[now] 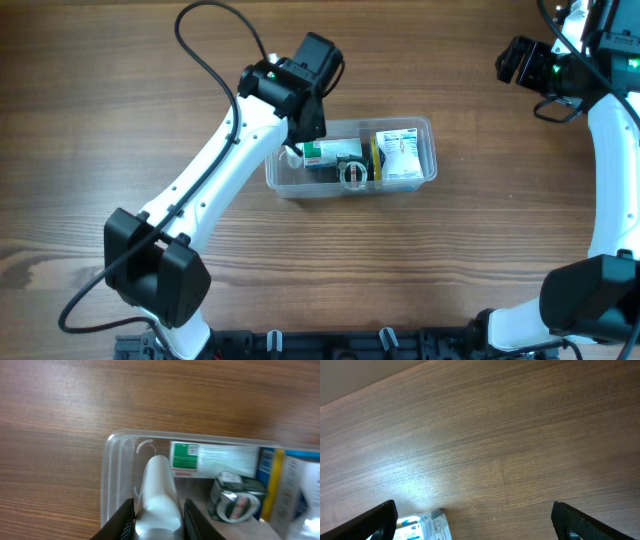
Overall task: Pack container
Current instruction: 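Lower the spray bottle into the container's left end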
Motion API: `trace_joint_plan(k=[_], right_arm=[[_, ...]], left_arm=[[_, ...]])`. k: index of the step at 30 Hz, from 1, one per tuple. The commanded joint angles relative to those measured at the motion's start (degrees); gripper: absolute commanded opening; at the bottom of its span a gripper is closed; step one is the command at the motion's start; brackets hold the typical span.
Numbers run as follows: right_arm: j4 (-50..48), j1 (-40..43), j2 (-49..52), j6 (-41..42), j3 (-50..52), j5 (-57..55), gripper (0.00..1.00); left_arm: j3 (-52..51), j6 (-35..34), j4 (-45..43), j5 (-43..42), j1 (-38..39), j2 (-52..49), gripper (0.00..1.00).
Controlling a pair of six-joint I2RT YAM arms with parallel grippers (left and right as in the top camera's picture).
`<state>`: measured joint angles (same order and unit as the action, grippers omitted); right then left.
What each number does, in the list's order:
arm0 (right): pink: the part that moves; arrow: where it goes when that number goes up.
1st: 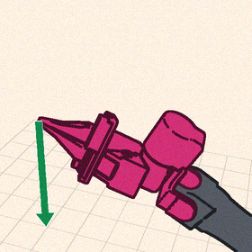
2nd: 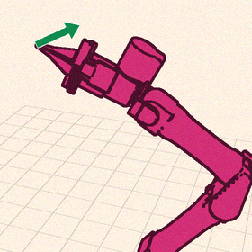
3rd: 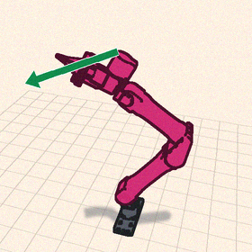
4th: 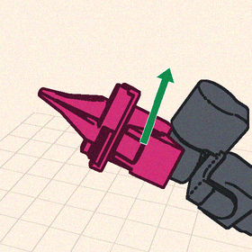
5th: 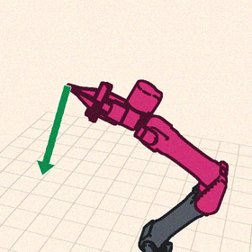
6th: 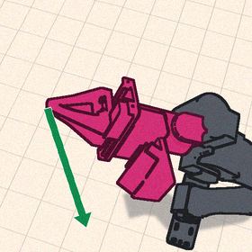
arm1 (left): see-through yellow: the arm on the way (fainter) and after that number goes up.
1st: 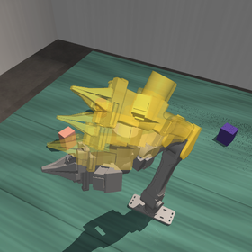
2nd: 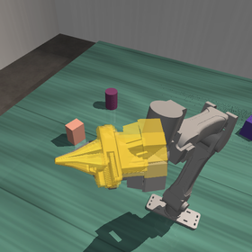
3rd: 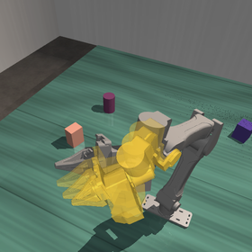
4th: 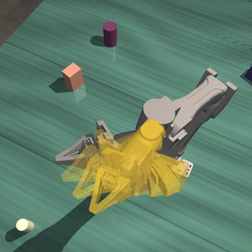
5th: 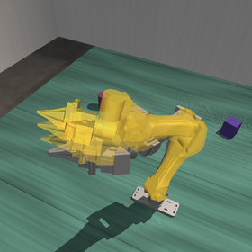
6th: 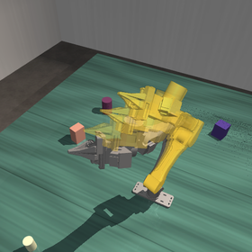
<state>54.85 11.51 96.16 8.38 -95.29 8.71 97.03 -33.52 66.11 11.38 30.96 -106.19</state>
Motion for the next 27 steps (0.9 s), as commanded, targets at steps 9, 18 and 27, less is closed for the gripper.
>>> trace_joint_plan(k=[9,18,27], right_arm=[[-0.2,-0.2,0.1,0.8,-0.2,-0.3,1.0],[-0.2,-0.2,0.1,0.8,-0.2,-0.3,1.0],[-0.2,-0.2,0.1,0.8,-0.2,-0.3,1.0]], left_arm=[[-9.2,-1.7,-9.3,1.6,-1.3,0.3,0.04],[-13.1,-1.7,-13.6,1.6,-1.5,0.3,0.04],[-15.4,-1.7,-16.3,1.6,-3.6,0.2,0.04]])
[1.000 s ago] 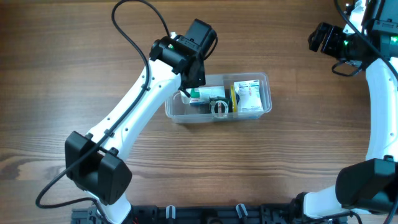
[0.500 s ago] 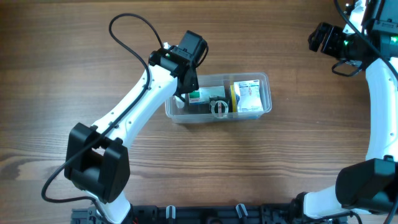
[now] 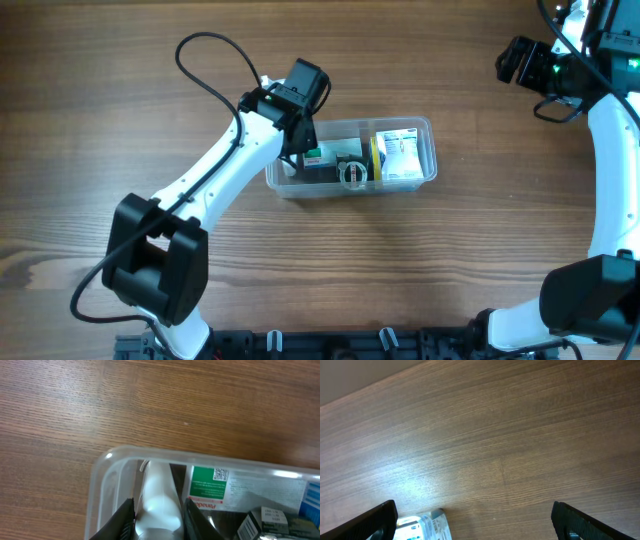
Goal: Pack container
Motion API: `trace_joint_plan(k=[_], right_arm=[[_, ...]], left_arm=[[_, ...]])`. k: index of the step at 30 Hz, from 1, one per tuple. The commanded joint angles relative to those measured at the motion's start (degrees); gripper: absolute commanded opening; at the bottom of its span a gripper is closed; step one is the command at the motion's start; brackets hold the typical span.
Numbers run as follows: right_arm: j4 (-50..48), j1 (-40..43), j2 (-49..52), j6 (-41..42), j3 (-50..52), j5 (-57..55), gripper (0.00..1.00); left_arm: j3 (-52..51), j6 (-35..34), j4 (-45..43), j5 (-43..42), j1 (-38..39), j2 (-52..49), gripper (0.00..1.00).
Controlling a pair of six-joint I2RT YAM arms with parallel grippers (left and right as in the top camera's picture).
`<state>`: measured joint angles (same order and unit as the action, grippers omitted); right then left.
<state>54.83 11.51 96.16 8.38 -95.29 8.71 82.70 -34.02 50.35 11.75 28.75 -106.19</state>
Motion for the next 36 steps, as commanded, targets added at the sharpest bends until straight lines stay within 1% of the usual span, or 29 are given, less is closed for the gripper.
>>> trace_joint_plan(k=[1,7,8,9,10,14,16,19,20,22,24,27,30,36], right_arm=[[-0.2,-0.2,0.1,0.7,-0.2,-0.3,1.0],[-0.2,-0.2,0.1,0.8,-0.2,-0.3,1.0],[-0.2,-0.2,0.1,0.8,-0.2,-0.3,1.0],[-0.2,-0.2,0.1,0.8,-0.2,-0.3,1.0],[-0.2,-0.2,0.1,0.8,-0.2,-0.3,1.0],[-0.2,-0.2,0.1,0.8,-0.2,-0.3,1.0],[-0.2,-0.2,0.1,0.8,-0.2,-0.3,1.0],[-0.2,-0.2,0.1,0.8,-0.2,-0.3,1.0],[-0.2,-0.2,0.1,0.8,-0.2,-0.3,1.0],[-0.2,-0.2,0.1,0.8,-0.2,-0.3,1.0],[-0.2,-0.2,0.1,0.8,-0.2,-0.3,1.0],[-0.2,-0.2,0.1,0.8,-0.2,-0.3,1.0],[-0.2,-0.2,0.1,0.8,-0.2,-0.3,1.0],[-0.2,-0.2,0.1,0.8,-0.2,-0.3,1.0]], left_arm=[[-1.1,-1.2,-0.7,1.2,-1.7,0.2,0.04],[-1.1,-1.2,-1.8,1.2,-2.8,0.1,0.04],[-1.1,-1.2,-1.8,1.2,-2.8,0.1,0.08],[-1.1,-1.2,-1.8,1.2,-2.8,0.1,0.15],[-1.1,-1.2,-1.8,1.2,-2.8,0.1,0.26],[-1.1,-1.2,-1.8,1.2,-2.8,0.1,0.53],[-1.1,-1.2,-1.8,1.2,-2.8,0.1,0.61],[-1.0,-1.2,-1.8,1.2,-2.8,0.1,0.68],[-0.9,-1.1,-1.8,1.2,-2.8,0.2,0.72],[-0.6,-0.7,-2.0,1.2,-2.8,0.6,0.75],[0.3,-0.7,-1.9,1.2,-2.8,1.5,0.77],[2.0,-0.4,-1.6,1.1,-2.8,3.3,0.78],[3.2,2.3,-1.3,-0.5,-2.7,6.1,0.78],[3.6,2.3,2.5,-0.8,-2.5,14.1,0.81]])
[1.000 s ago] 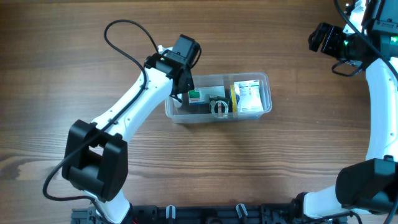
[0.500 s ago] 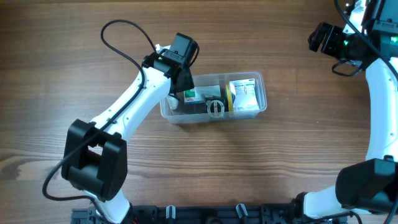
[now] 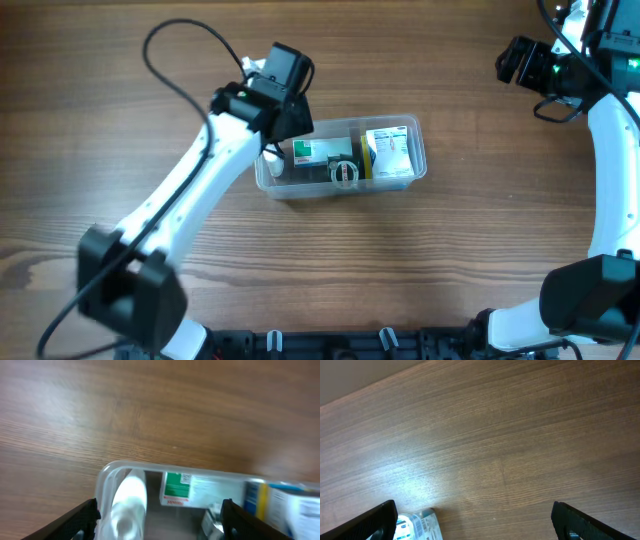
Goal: Pack container
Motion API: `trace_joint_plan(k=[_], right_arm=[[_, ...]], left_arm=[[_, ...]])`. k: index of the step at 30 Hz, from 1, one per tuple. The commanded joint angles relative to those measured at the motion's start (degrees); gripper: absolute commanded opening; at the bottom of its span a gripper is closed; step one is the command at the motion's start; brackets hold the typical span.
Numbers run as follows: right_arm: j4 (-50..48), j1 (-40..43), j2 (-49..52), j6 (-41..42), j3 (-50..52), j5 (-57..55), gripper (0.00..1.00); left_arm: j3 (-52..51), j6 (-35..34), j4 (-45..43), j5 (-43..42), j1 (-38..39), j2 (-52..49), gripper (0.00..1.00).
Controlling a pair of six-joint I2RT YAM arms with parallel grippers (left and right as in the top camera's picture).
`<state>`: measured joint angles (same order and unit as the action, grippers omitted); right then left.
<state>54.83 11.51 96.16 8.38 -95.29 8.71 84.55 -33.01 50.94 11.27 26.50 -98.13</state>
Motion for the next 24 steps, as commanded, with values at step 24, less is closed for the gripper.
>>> trace_joint_plan(k=[24], right_arm=[[-0.2,-0.2,0.1,0.8,-0.2,-0.3,1.0]], left_arm=[[1.7,2.8,35.6,-2.2,-0.3,43.9,1.0]])
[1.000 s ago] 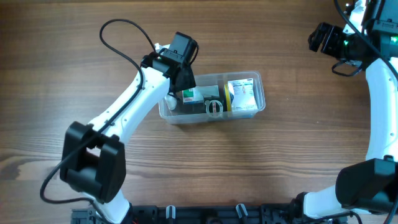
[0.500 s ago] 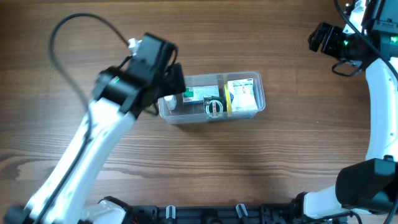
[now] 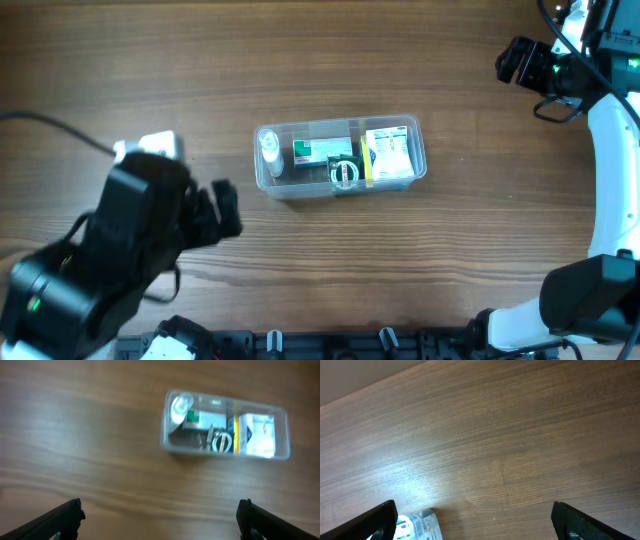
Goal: Pack container
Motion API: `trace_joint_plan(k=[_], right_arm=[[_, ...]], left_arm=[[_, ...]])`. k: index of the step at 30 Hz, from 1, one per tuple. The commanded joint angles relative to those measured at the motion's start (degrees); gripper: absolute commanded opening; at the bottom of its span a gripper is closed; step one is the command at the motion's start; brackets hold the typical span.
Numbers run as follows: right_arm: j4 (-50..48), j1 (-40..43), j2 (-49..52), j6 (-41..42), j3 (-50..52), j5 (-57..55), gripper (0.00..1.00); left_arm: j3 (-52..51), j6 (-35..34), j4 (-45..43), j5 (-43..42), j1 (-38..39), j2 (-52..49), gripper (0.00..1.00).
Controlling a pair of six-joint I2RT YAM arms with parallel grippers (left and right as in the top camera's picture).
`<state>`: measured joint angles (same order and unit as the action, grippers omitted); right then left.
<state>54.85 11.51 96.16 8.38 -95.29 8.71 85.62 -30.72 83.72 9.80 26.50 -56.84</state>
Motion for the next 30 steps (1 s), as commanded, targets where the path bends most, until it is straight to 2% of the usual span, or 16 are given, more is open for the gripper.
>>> trace_joint_plan(k=[1,7,11,23,30], right_arm=[[-0.2,-0.2,0.1,0.8,-0.2,-0.3,1.0],[-0.2,-0.2,0.1,0.8,-0.2,-0.3,1.0],[-0.2,-0.2,0.1,0.7,-0.2,-0.3,1.0],[-0.2,-0.2,0.1,0.8,-0.2,-0.3,1.0],[-0.2,-0.2,0.1,0.8,-0.2,-0.3,1.0]], left_arm=[[0.6,0.4,4.3,-0.8,-0.3,3.2,1.0],[0.4,0.2,7.4,-0.7,-0.3,4.8,1.0],[-3.0,0.3,3.0,-0.8,-3.0,7.2,1.0],[-38.9,1.3,-38.0,-3.2,-18.9,33.4,1.0],[-57.2,9.9,-60.7,-13.1,-24.1,46.2,1.0]])
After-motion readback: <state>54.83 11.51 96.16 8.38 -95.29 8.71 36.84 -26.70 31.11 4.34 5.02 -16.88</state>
